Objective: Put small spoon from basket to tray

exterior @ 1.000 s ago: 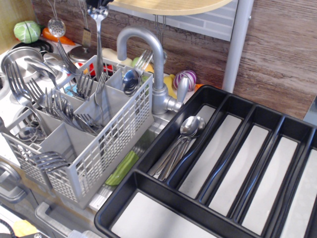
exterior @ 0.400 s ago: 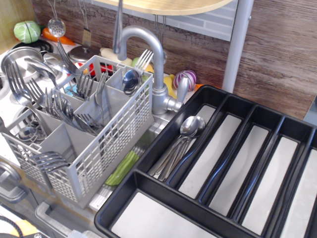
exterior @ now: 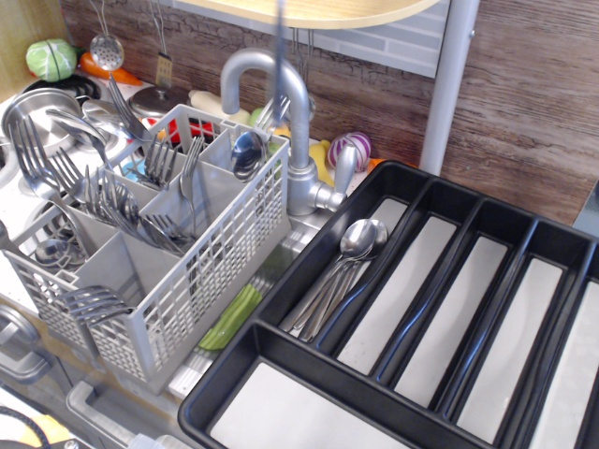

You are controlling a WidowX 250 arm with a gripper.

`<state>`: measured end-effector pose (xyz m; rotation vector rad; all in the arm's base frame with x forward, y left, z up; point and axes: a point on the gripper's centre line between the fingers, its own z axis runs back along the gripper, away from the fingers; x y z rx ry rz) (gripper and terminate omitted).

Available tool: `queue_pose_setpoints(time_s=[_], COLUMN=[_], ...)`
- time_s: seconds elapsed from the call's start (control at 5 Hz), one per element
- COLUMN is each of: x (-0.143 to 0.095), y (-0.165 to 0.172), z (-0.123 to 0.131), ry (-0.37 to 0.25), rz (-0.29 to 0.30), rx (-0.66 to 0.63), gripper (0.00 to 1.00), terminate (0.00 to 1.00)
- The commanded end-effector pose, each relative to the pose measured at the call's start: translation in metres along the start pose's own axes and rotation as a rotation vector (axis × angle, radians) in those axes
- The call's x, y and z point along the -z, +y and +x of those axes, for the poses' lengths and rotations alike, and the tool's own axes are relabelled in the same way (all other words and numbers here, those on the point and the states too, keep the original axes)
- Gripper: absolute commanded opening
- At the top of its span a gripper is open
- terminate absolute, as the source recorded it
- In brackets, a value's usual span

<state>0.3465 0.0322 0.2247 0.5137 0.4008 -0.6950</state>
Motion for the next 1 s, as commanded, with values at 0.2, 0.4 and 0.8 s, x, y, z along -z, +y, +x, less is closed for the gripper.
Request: queue_pose_setpoints(time_s=[0.2, 0.4, 0.8], x=[0.037, 0.071, 0.130], y=[-0.017, -0.034, -0.040], z=[0.033, 0.042, 0.050], ry=[-0.139, -0.138, -0.160], rz=[-0.042, -0.022, -0.280], rx=[-0.091, -0.177, -0.217], gripper=[0.00, 0.00, 0.00], terminate=[0.00, 0.00, 1.00])
